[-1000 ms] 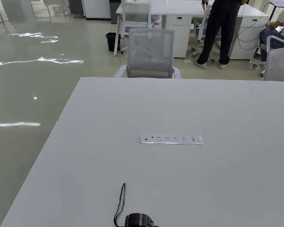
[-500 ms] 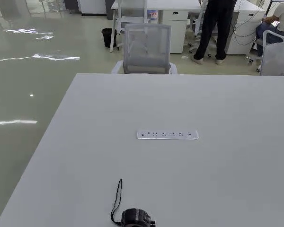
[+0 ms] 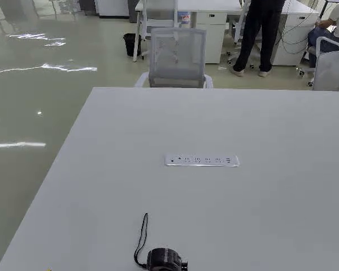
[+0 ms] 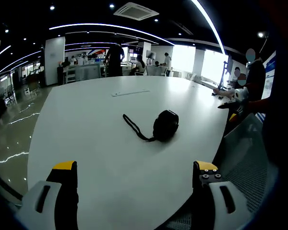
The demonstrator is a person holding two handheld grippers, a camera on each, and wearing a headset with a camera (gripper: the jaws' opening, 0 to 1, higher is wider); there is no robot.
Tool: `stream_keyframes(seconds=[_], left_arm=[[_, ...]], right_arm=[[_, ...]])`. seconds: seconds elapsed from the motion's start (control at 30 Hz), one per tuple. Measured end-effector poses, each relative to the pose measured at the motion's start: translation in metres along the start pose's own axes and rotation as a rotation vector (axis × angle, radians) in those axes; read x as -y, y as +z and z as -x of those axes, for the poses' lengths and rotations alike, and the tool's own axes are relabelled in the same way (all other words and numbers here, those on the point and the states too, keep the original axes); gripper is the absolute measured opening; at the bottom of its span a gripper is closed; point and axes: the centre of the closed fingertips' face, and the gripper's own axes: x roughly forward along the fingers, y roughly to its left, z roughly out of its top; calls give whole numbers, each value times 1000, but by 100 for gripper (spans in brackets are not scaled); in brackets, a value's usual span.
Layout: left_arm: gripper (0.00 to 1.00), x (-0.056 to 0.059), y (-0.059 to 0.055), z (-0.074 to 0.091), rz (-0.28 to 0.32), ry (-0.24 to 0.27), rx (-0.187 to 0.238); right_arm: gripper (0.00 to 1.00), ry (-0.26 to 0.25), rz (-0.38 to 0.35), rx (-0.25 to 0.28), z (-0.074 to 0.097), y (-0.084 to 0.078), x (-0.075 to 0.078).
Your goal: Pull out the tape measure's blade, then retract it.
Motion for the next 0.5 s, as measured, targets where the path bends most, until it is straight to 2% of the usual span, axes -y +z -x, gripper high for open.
stream_keyframes(seconds=[0.23, 0.5], left_arm=[[99, 3, 0, -4, -6, -9, -8], [98, 12, 3, -13, -24, -45, -17]], right_arm=[[99, -8, -7, -6, 1, -3, 4], [99, 1, 3, -5, -2, -1, 3]])
